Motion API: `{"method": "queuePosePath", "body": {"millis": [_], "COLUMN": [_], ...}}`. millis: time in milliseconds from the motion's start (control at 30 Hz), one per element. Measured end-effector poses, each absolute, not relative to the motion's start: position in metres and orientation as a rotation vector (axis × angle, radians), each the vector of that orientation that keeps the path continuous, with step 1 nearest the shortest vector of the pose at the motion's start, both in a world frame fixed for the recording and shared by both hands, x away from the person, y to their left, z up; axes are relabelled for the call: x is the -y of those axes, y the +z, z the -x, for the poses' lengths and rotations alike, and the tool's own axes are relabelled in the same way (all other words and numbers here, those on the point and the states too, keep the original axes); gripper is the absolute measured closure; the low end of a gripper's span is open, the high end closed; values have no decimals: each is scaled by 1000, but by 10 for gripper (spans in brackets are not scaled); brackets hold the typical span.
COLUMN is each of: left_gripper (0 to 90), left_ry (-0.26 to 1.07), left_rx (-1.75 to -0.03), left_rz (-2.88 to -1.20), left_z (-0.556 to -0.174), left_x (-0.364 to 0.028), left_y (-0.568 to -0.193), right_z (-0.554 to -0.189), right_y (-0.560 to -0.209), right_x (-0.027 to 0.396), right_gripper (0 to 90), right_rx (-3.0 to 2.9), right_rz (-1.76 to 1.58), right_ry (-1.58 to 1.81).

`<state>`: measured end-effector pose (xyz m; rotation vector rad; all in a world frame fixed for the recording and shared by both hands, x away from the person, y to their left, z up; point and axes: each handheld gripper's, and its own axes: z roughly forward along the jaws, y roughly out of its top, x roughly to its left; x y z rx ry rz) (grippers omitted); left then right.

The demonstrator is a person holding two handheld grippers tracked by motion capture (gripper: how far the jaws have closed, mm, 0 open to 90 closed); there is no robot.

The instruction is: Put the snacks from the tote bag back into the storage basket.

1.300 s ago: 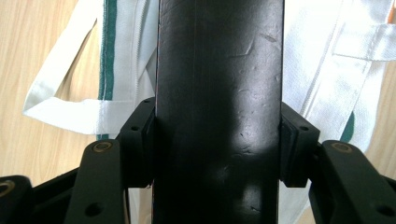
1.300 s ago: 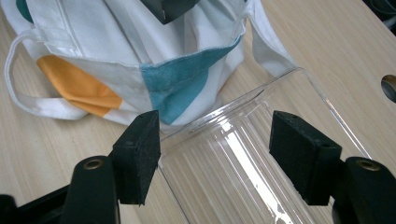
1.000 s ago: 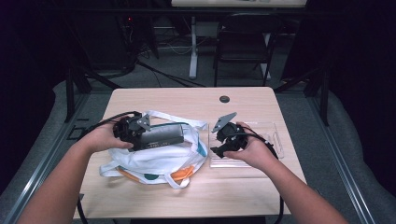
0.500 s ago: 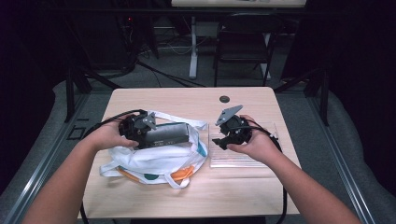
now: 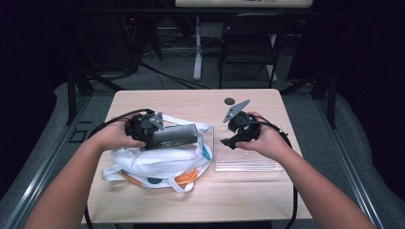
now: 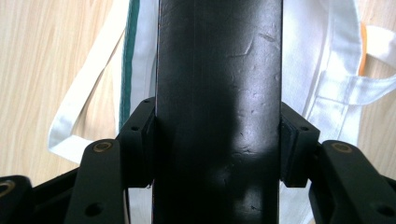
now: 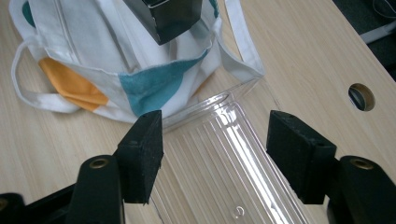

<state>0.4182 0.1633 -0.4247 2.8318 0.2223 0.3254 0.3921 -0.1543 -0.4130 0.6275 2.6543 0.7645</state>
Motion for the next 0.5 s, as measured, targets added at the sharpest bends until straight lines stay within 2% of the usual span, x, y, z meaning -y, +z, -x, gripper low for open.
{"method": "queuePosePath", "body": {"millis": [500], "left_gripper": [425], "left_ry": [310], "left_rx": [-172], "left_rz": [-2840], "left_z": [-418], "left_x": [-141], "left_y": [-417], "right_z": [-398], "right_y": [-412], "right_x": [150], "right_gripper": [257], "right_rx": [-2776], "right_rz": [-483], "right_ry": [605]}}
